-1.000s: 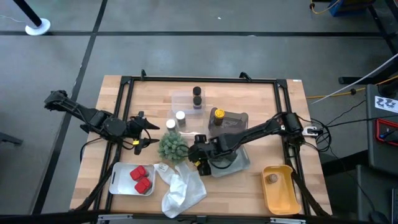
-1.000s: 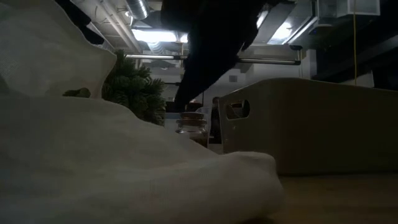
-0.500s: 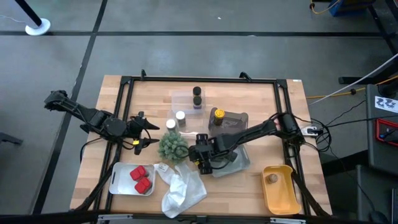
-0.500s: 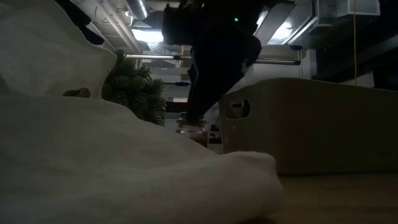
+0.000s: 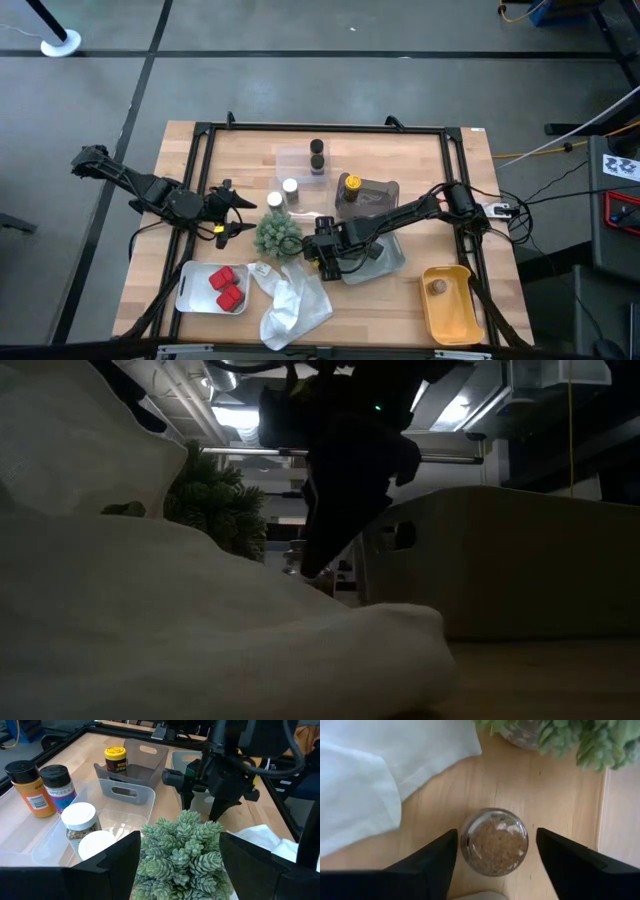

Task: Sort spices by type
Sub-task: Put the brown seasoning bottle into the yellow bin

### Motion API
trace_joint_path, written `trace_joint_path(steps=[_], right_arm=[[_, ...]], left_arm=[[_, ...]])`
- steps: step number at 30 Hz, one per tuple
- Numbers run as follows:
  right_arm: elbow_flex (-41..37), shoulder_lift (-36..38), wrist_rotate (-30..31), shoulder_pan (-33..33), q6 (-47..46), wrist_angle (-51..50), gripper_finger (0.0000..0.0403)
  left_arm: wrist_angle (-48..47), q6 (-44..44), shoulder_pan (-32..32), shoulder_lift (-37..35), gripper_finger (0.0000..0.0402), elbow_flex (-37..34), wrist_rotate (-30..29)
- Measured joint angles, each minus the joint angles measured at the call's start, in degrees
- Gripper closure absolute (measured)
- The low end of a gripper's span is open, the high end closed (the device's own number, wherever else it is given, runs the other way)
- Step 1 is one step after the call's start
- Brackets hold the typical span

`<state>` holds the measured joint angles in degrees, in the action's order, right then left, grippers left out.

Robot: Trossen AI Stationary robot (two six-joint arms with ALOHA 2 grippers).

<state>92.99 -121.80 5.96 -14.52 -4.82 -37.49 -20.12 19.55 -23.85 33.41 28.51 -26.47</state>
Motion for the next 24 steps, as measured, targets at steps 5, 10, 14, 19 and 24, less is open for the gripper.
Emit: trace_joint_path(steps=[5,10,14,19,24], right_arm=[[0.0,0.0,0.0,0.0,0.0,0.55,0.02],[0.06,0.02,0.02,0.0,0.0,0.61,0.0223],[1.43,0.02,-0.62,0.0,-1.22,-0.22,0.0222],[6.56,0.02,-3.11,0.0,-1.51,-5.06,0.0206],[14.22,0.02,-3.74,-0.07,-1.53,-13.76,0.022]], left_arm=[[-0.23,0.0,0.01,0.02,0.0149,0.0,0.03],[-0.26,0.0,0.01,0.02,0.0149,0.0,0.03],[-0.26,0.0,0.0,0.02,0.0149,0.0,0.03],[-0.26,-0.19,0.01,0.02,0.0149,0.0,0.03],[-0.28,-0.96,0.0,-0.35,0.0149,0.0,-0.9]])
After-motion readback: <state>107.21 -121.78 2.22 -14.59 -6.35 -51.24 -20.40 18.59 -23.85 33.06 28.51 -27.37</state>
